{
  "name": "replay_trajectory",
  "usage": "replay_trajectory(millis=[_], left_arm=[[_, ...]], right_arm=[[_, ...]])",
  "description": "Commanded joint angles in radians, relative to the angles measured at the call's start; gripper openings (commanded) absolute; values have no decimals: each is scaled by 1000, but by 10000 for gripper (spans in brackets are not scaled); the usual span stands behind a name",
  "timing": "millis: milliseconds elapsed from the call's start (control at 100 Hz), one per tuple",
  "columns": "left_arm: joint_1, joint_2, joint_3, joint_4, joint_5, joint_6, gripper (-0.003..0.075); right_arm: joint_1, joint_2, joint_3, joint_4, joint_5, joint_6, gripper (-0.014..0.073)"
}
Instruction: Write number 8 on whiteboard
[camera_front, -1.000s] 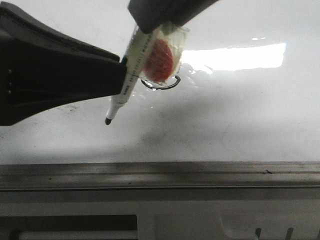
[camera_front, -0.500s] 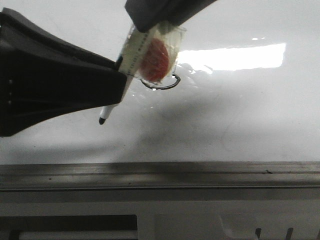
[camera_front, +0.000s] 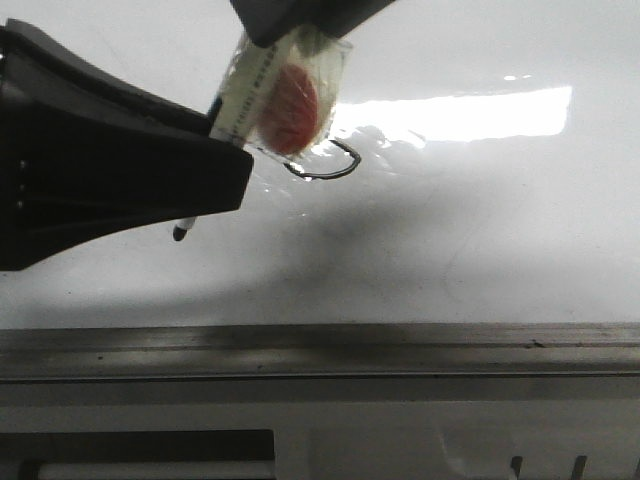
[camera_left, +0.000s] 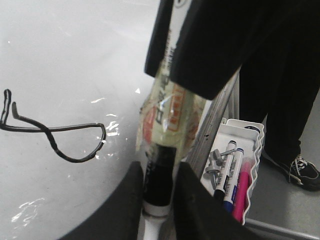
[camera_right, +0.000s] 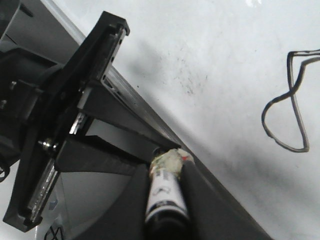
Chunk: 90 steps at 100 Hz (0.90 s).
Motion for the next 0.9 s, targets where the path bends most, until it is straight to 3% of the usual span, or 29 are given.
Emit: replay_trajectory(millis=[0,280,520,640,790,890], left_arm=[[-5,-8,-30,-42,-57,-16,-20],[-5,-8,-30,-42,-57,-16,-20],[-5,-8,-30,-50,-38,-76,-20],[-5,-8,-34,-263,30,-197,-20],[2,-8,-34,-663,134,-204,-21],[2,-8,-34,-739,170,-204,-21]], right_arm=[[0,-13,-29,10,-55,-6,-63],[0,-13,-29,11,-74,-6,-53],[0,-13,-29,9,-85,-6,225],[0,-13,-29,9,-70,-6,241],[0,-13,-29,9,-45,-6,241],[0,-13,-29,9,-31,-6,241]])
